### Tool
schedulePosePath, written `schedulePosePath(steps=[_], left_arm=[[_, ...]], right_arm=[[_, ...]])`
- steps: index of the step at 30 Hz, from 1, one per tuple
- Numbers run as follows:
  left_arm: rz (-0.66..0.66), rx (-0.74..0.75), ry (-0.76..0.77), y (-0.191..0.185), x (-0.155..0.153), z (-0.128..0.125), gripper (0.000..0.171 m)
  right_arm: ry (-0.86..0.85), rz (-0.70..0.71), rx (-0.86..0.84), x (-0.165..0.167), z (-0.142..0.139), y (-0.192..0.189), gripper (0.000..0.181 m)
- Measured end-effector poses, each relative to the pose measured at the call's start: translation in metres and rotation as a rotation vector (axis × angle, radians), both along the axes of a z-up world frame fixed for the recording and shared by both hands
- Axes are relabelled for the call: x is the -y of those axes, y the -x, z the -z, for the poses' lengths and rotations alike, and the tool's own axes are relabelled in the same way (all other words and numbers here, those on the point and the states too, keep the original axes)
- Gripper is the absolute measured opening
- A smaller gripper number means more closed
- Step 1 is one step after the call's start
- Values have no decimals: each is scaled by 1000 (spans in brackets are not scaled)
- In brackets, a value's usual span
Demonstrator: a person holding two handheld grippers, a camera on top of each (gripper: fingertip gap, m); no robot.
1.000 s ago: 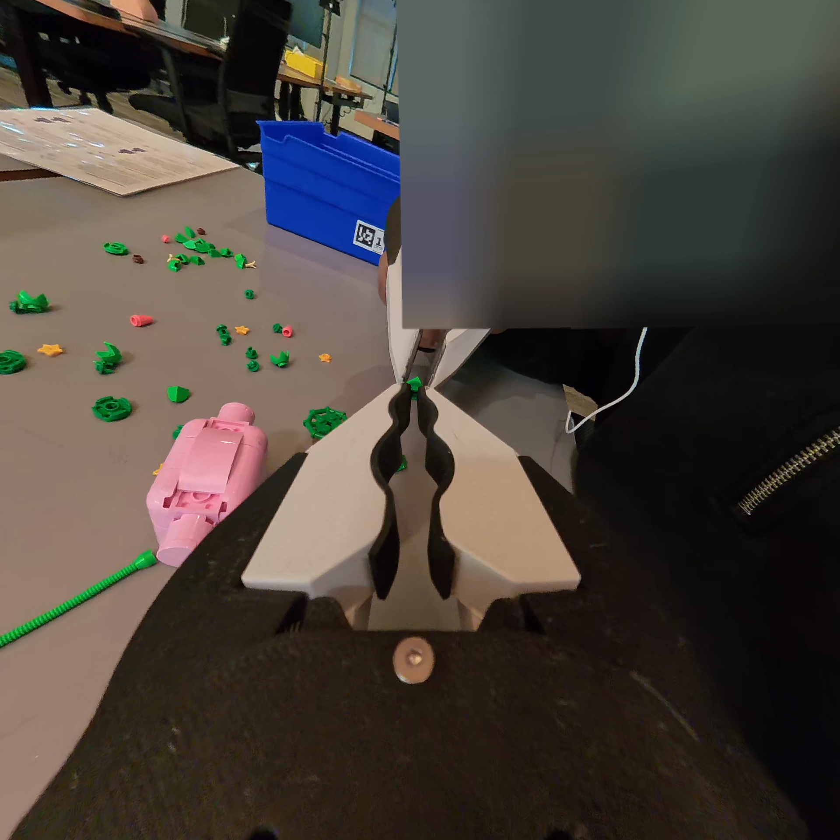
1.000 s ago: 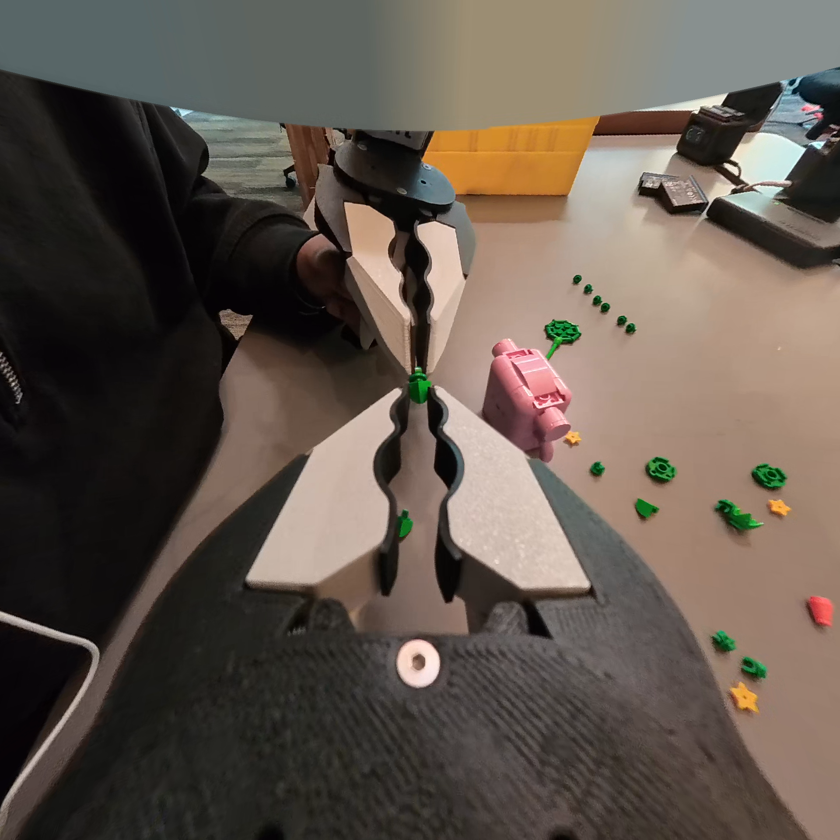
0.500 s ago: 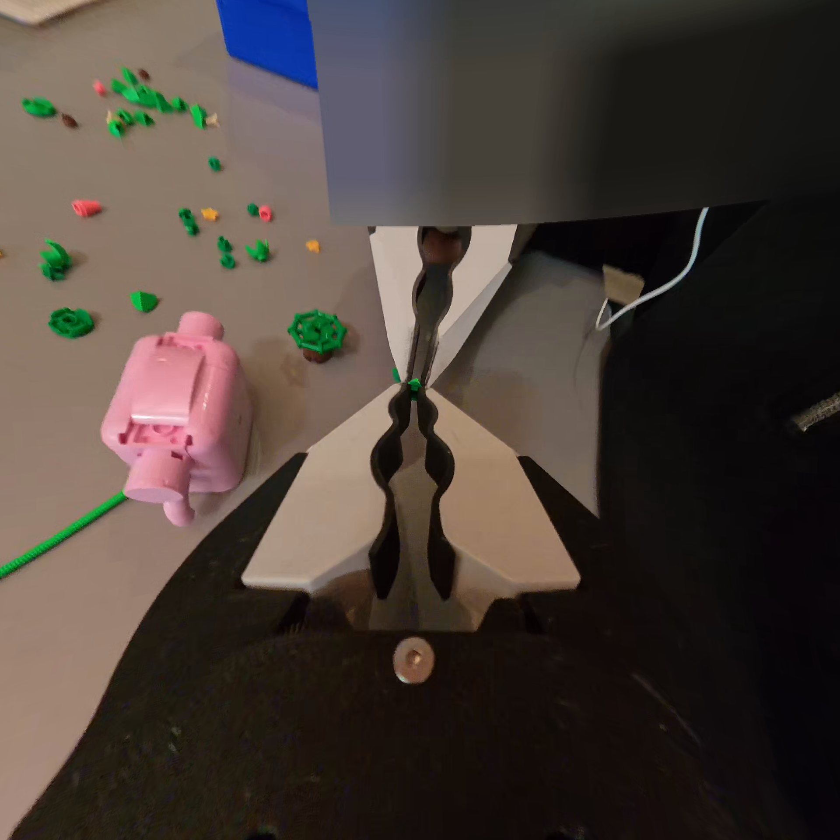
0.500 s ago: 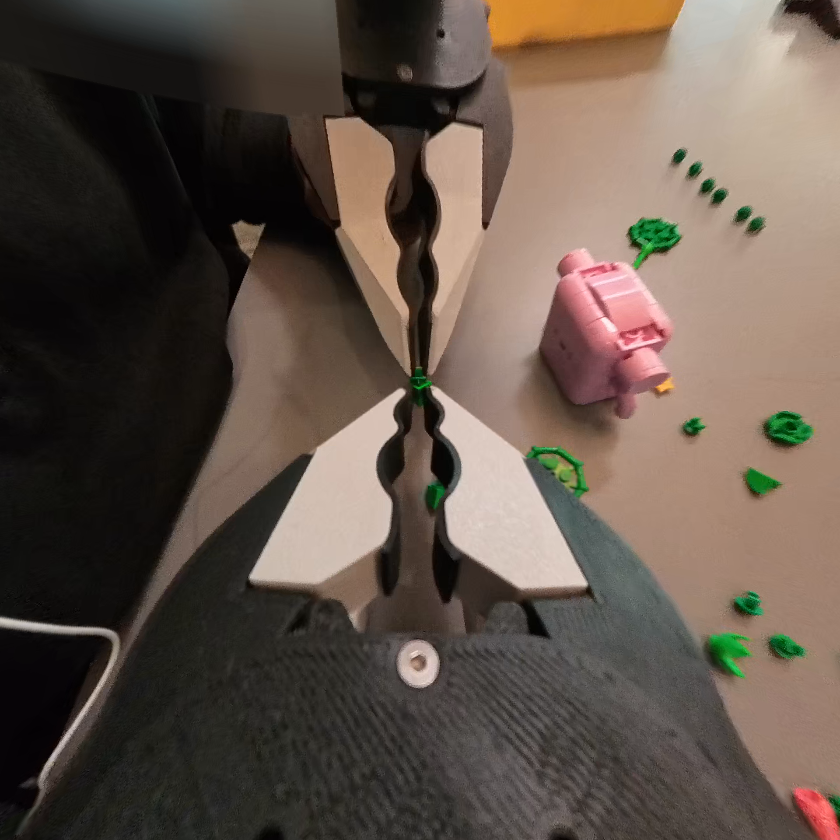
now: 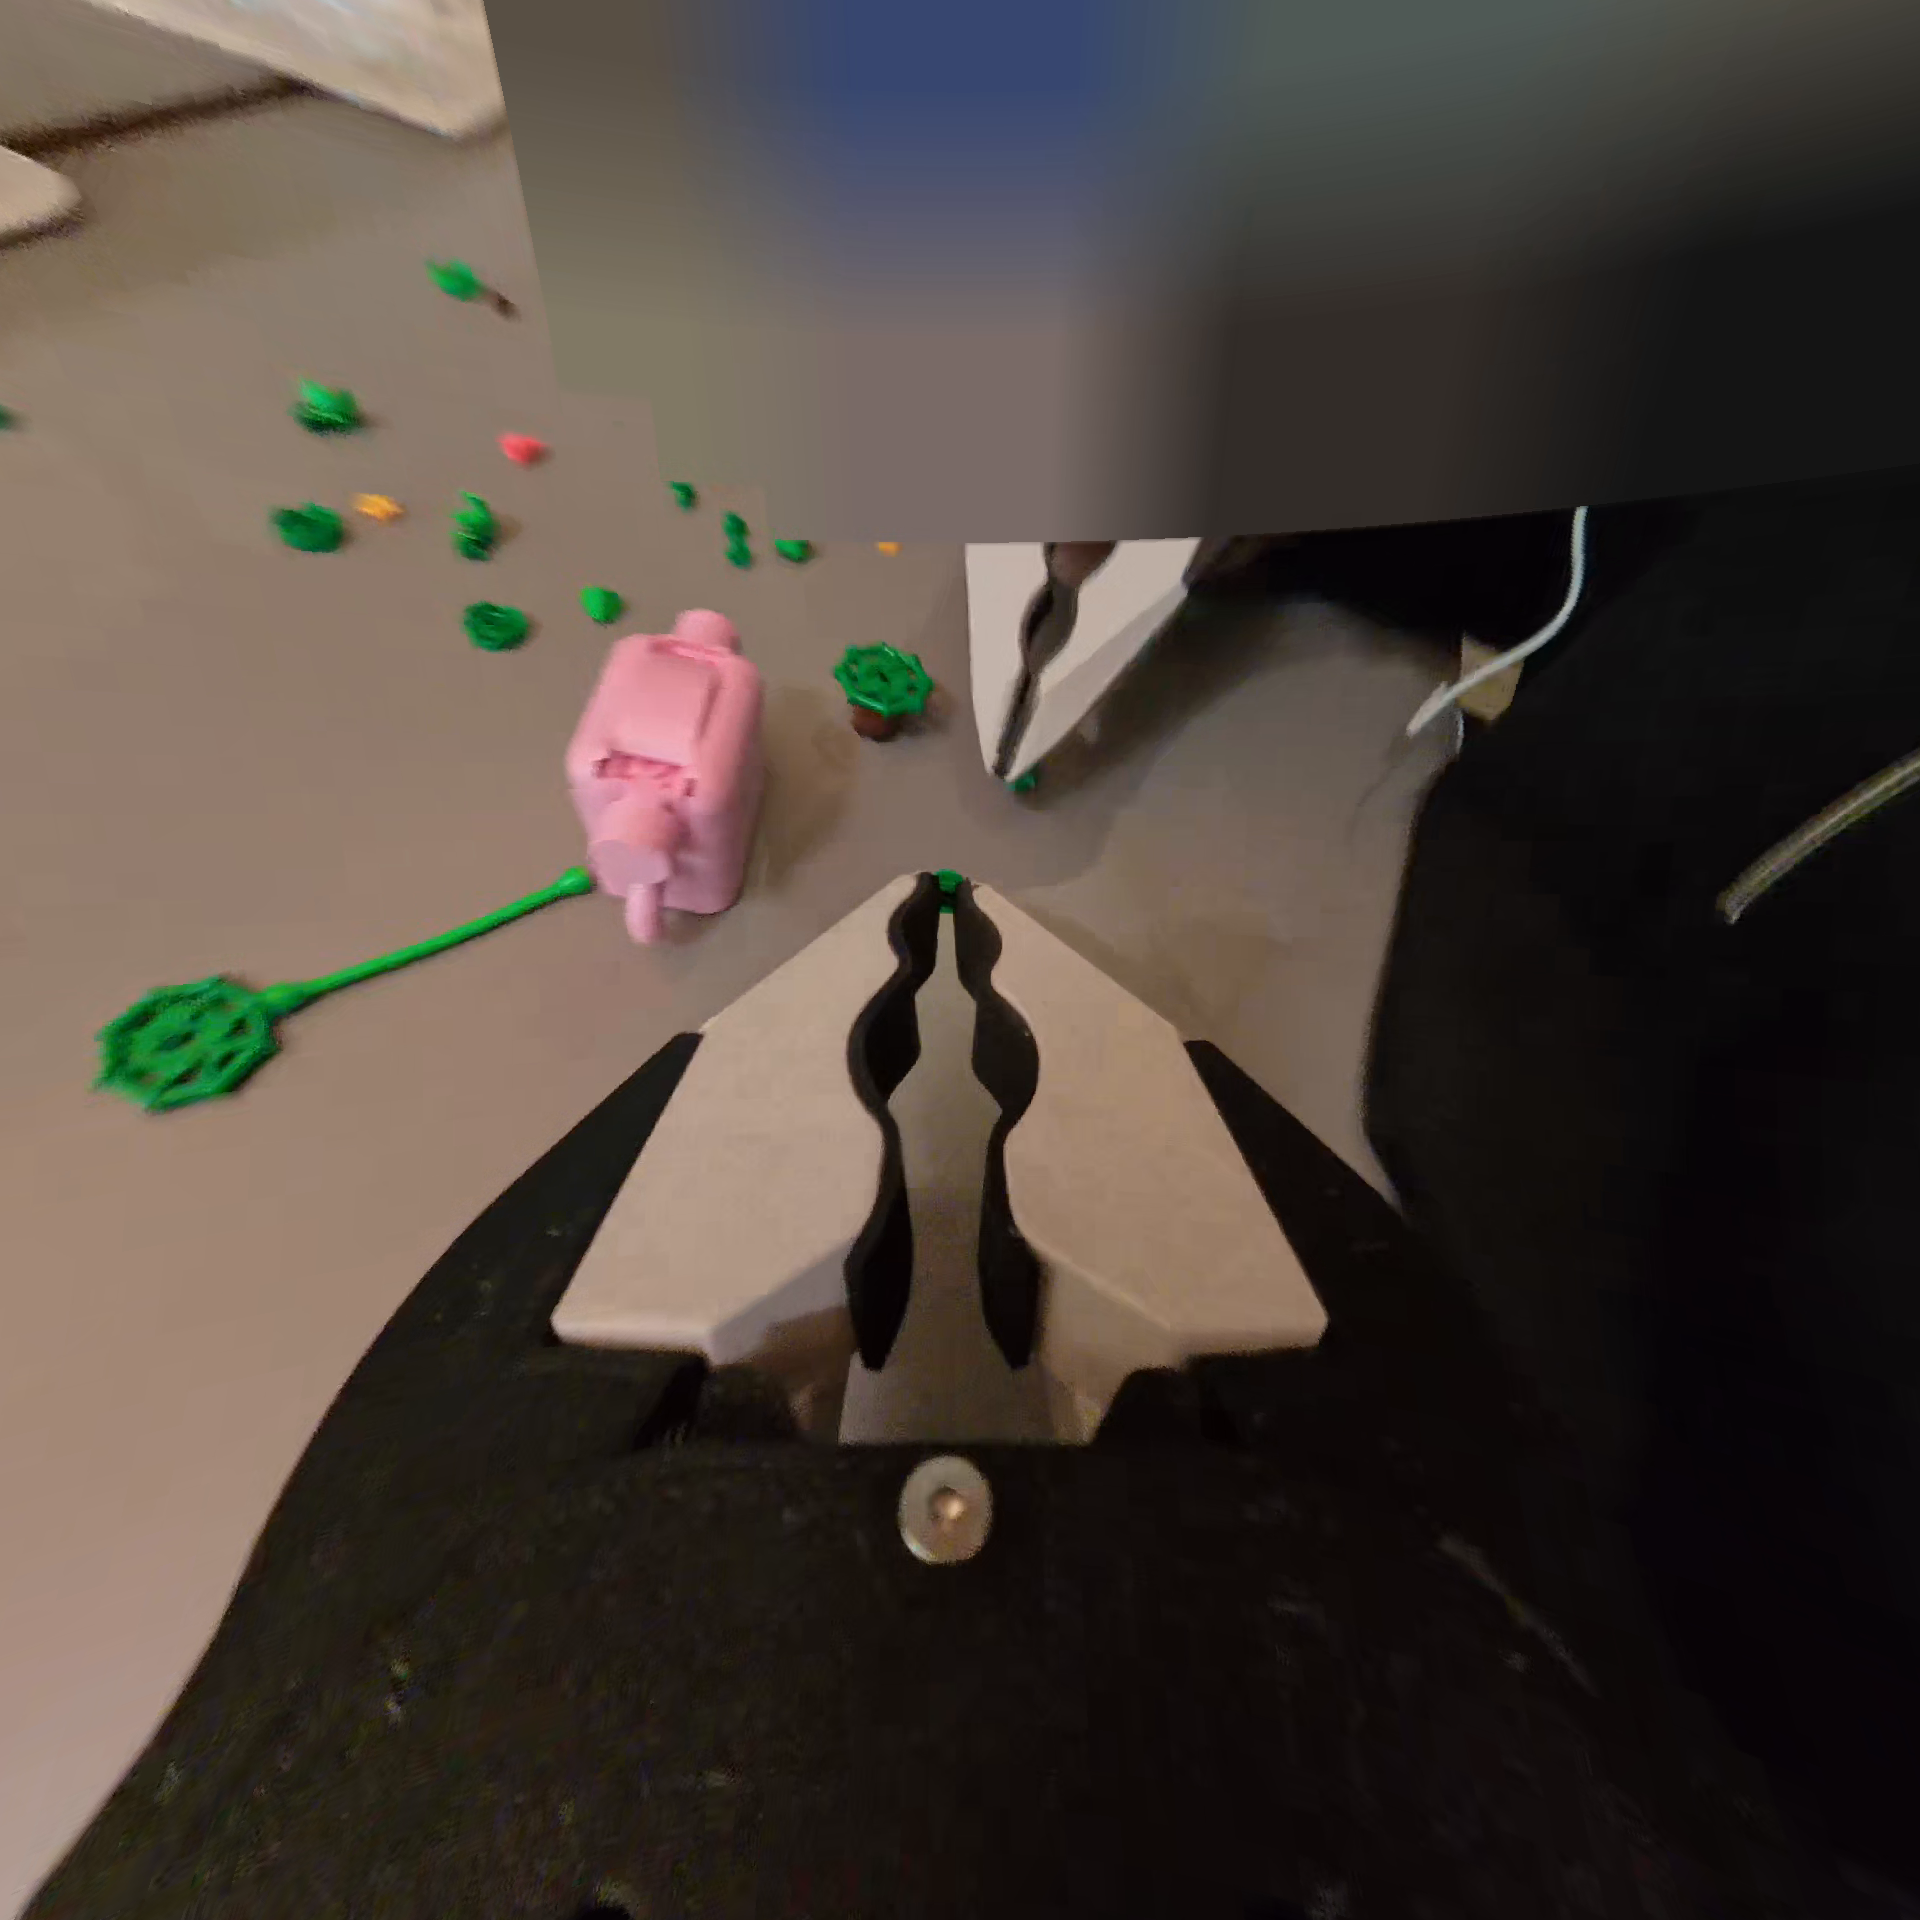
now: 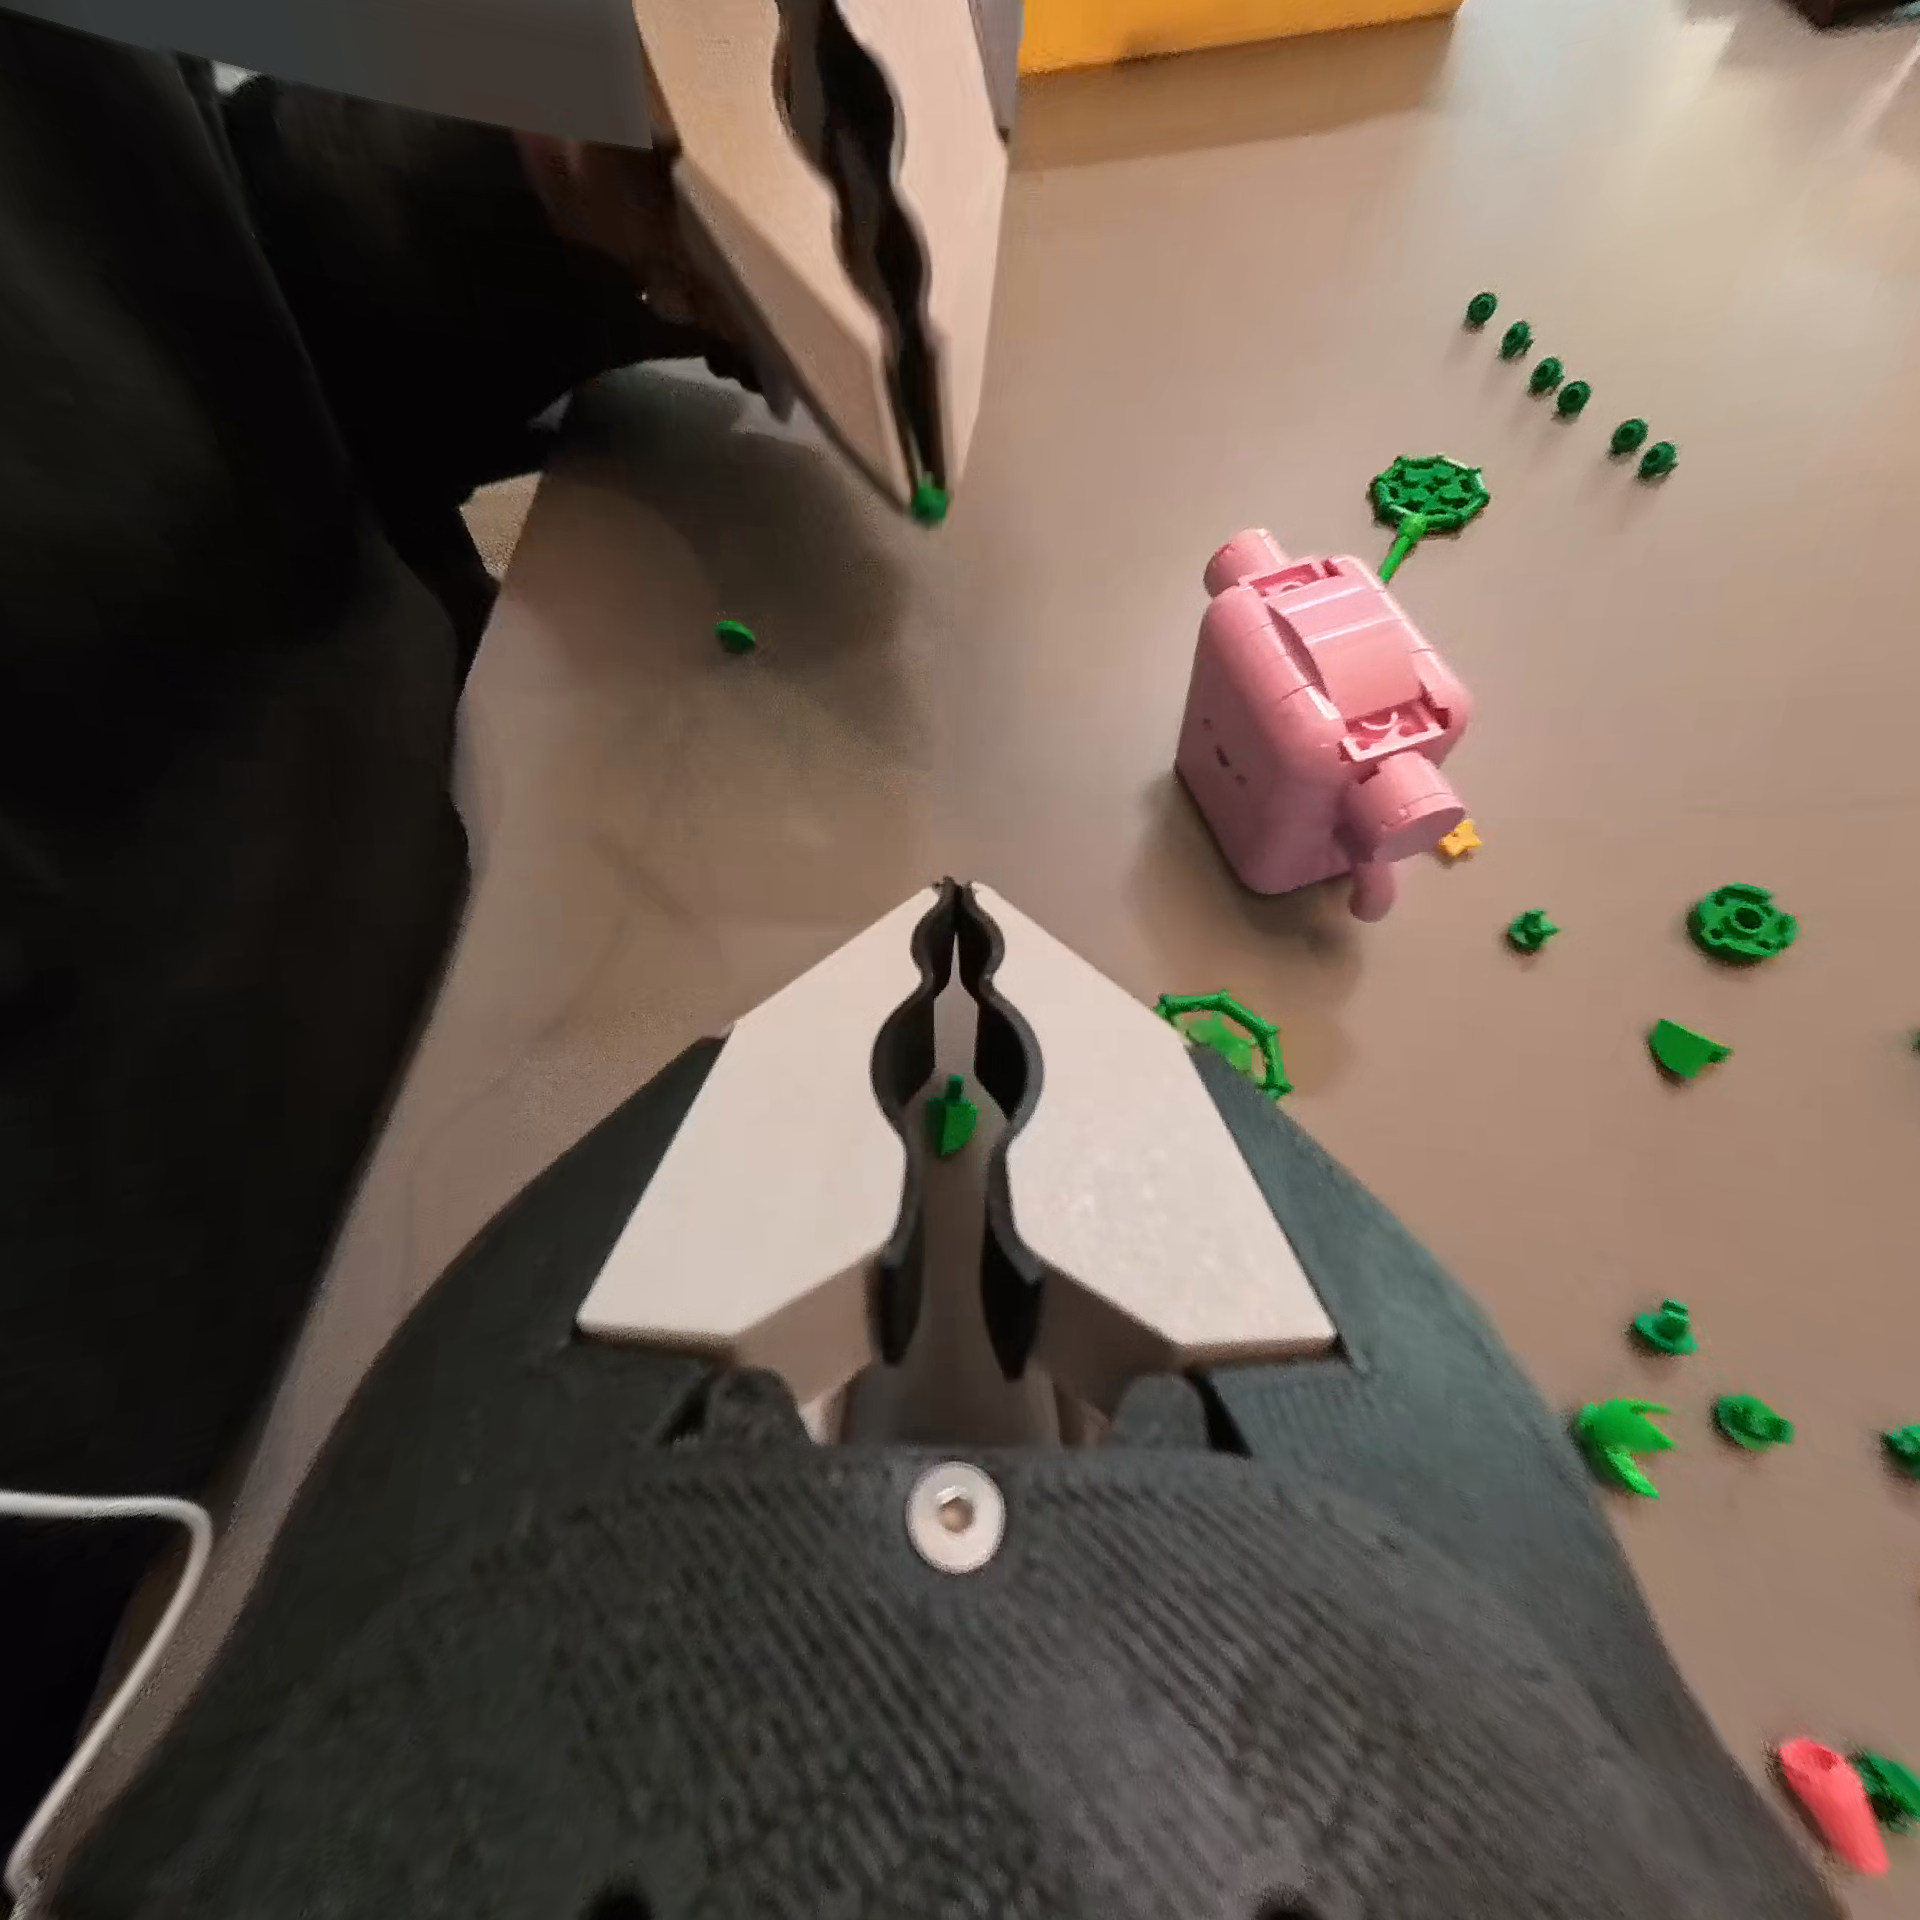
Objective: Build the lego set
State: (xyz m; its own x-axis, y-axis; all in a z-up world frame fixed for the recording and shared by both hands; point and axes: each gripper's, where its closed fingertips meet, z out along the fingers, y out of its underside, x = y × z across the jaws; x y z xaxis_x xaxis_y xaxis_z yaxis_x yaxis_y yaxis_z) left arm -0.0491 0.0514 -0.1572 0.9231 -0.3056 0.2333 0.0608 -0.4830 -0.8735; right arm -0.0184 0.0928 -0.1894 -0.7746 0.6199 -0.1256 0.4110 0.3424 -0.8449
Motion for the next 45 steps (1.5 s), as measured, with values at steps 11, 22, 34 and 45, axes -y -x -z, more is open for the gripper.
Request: schedulePosePath(steps=[11,22,34,45], left_arm=[[-108,53,80,8,64,13,0],[-104,78,52,-25,89,24,0],[-239,-103,208,-27,82,60,0],[-253,-100,210,-25,80,60,0]], right_arm=[[-1,-65,-47,66,-6,-9,4],[-235,-71,-80,119,25,9,20],[-222,-151,-32,129,30,4,20],[-194,-179,13,128,30,-5,7]])
